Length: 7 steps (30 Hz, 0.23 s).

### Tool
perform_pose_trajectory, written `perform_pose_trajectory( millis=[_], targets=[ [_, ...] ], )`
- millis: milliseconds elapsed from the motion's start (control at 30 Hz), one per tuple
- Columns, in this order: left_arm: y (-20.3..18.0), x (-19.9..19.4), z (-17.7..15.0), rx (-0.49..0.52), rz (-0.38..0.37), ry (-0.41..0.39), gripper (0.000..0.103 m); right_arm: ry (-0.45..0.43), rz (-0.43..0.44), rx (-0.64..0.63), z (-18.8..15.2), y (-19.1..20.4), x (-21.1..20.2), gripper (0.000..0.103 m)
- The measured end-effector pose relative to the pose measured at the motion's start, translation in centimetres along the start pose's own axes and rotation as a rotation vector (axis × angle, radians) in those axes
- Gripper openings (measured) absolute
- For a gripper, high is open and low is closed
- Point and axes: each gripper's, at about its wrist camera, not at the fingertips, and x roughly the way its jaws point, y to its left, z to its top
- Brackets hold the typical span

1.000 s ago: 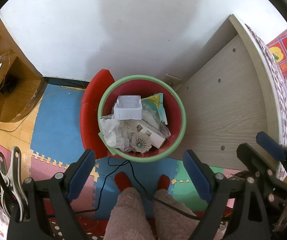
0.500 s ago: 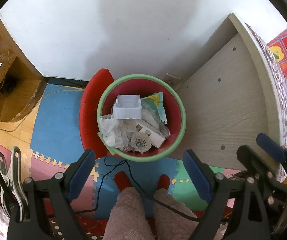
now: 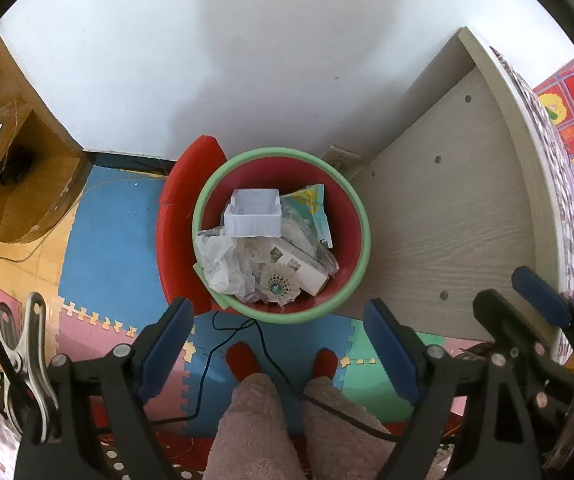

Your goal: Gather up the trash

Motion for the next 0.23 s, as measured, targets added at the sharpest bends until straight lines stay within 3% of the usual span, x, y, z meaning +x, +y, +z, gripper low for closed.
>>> perform_pose_trajectory(
  millis=[233],
  targets=[
    [-0.07, 0.24, 0.08, 0.009, -0.003, 0.010, 0.090, 0.000, 0.000, -0.001, 0.08, -0.01, -0.01, 0.058]
  ],
)
